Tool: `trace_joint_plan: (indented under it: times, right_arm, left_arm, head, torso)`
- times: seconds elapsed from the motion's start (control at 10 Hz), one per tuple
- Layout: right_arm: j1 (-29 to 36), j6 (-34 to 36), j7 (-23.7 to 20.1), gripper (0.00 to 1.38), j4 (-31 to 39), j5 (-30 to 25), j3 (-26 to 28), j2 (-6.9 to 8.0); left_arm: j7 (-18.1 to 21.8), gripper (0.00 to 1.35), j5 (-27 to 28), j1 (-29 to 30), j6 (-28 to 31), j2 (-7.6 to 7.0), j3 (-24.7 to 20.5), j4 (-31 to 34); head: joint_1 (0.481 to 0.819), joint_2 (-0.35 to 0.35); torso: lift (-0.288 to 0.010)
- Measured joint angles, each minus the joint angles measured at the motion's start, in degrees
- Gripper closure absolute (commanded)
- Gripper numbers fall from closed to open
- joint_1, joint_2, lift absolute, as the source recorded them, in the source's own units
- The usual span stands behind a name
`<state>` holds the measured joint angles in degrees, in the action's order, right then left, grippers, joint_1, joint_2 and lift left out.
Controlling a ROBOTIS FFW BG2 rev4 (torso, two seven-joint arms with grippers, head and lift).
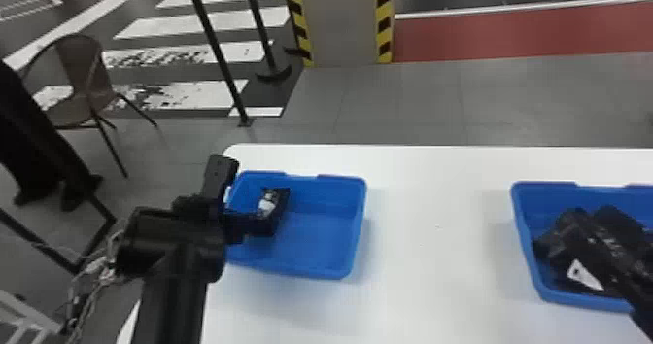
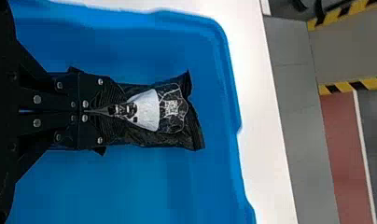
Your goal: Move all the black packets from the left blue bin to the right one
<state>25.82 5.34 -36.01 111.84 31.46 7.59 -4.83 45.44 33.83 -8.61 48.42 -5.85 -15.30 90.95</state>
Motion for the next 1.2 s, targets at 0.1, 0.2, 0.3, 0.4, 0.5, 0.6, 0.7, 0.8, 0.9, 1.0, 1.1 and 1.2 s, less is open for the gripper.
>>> trace_joint_plan:
  times: [0.1,0.2,0.3,0.4,0.5,0.6,0.7,0.8,0.9,1.0,1.1,1.2]
  right_arm:
    - [-0.16,0.00,-0.19,0.41,0.29,0.32,-0.42,0.00]
    - [-0.35,0.00,-0.43,0.42,0.60,0.57,-0.78,0.00]
    - [-0.64,0.33,-0.90,0.42,0.79,0.79,-1.07,0.00]
    - [-1.06,1.08,-1.52,0.41,0.90,1.05,-1.50,0.00]
    - [-1.97,2.36,-2.33,0.41,0.76,1.20,-2.23,0.00]
    - [-3.76,3.40,-3.49,0.41,-0.41,1.20,-3.28,0.00]
    - [-6.19,4.22,-4.44,0.41,-2.10,1.20,-4.42,0.00]
    - [-8.74,5.09,-5.17,0.41,-3.59,1.22,-5.58,0.00]
    - [-10.95,5.65,-5.67,0.41,-5.11,1.23,-6.60,0.03]
    - [-12.70,5.93,-5.76,0.41,-6.58,1.23,-7.44,0.09]
    - [-14.11,6.01,-5.75,0.41,-8.06,1.20,-7.94,0.25]
    - [-15.49,6.00,-5.74,0.41,-9.69,1.05,-8.09,0.48]
  left_arm:
    - [1.58,1.21,-1.82,3.65,-1.45,0.77,0.02,7.20]
    - [2.95,1.21,-4.41,8.08,-2.62,1.55,0.49,15.39]
    - [4.14,1.21,-8.13,11.52,-5.02,1.78,2.01,20.82]
    - [5.06,1.21,-11.49,13.15,-7.89,1.87,4.45,23.04]
    - [5.22,1.21,-13.44,13.35,-9.46,2.12,7.37,23.49]
    - [5.19,1.21,-14.47,12.26,-9.82,2.25,10.44,23.14]
    - [5.19,1.21,-15.82,10.44,-10.61,2.24,13.50,21.72]
    - [5.18,1.21,-17.22,8.34,-11.56,2.18,16.34,20.00]
    - [5.23,1.21,-18.74,6.30,-12.16,2.16,18.95,18.36]
    - [5.38,1.21,-20.32,4.67,-12.47,2.16,21.31,17.09]
    - [5.52,1.21,-21.85,3.66,-12.44,2.16,23.33,16.45]
    - [5.57,1.21,-23.01,3.02,-12.19,2.12,25.01,16.05]
  head:
    - [0.695,0.212]
    - [0.695,0.191]
    - [0.695,0.149]
    - [0.695,0.127]
    - [0.695,0.086]
    - [0.695,0.055]
    - [0.695,0.026]
    - [0.695,0.013]
    - [0.695,-0.008]
    - [0.695,-0.030]
    - [0.695,-0.054]
    - [0.695,-0.065]
  torso:
    - [-0.110]
    - [-0.110]
    - [-0.110]
    - [-0.110]
    - [-0.110]
    - [-0.110]
    - [-0.110]
    - [-0.110]
    - [-0.110]
    - [-0.110]
    - [-0.110]
    - [-0.110]
